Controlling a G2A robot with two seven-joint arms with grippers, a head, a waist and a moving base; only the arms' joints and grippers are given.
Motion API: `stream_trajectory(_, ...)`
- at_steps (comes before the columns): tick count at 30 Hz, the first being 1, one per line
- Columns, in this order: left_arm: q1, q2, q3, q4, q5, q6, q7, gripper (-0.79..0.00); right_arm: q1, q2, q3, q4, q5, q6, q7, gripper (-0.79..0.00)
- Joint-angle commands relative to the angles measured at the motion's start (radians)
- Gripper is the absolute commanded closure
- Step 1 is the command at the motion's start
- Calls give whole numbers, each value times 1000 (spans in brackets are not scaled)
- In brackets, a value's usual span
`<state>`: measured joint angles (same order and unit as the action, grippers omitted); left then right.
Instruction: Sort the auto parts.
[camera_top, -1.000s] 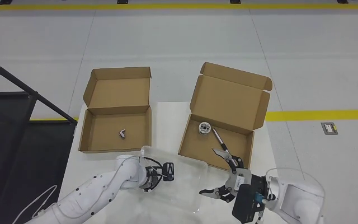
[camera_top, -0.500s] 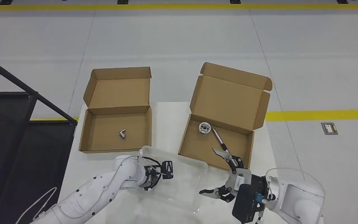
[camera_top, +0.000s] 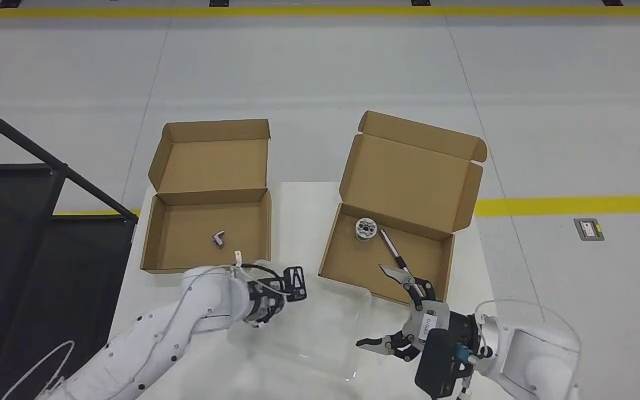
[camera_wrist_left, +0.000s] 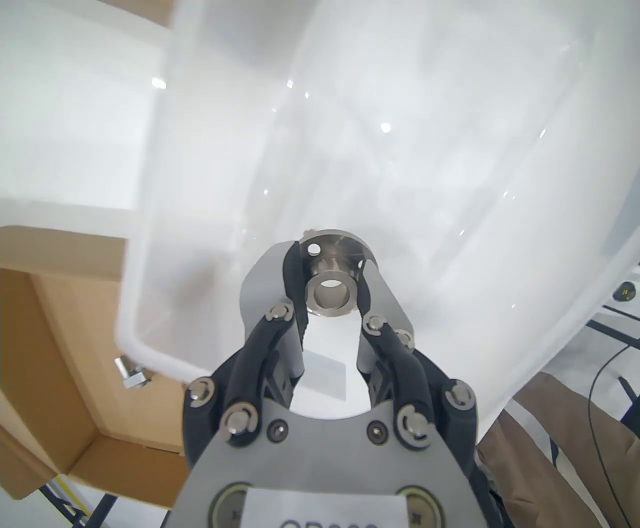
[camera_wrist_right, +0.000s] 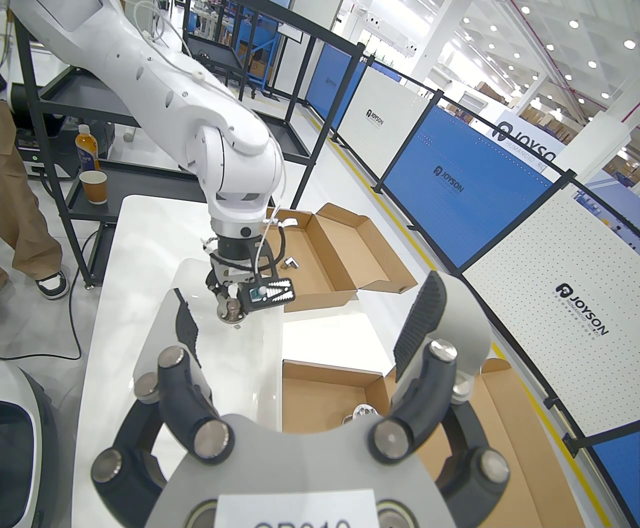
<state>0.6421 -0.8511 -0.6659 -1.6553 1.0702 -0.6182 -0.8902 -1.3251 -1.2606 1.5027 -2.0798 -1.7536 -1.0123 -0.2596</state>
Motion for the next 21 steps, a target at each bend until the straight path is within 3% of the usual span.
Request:
stream_trajectory(1,34,23,-64,-65,3,21,0,0,0,0,0,0,0,0,0,-785)
stream_trajectory(9,236,114,-378,-286,54,131,50,0,0,0,0,0,0,0,0,-785)
stream_trajectory(17,463,161,-684,-249,91,218,320,0,0,0,0,0,0,0,0,-785)
stream_trajectory(21,483,163,-704,-247,90,226,339,0,0,0,0,0,0,0,0,-785)
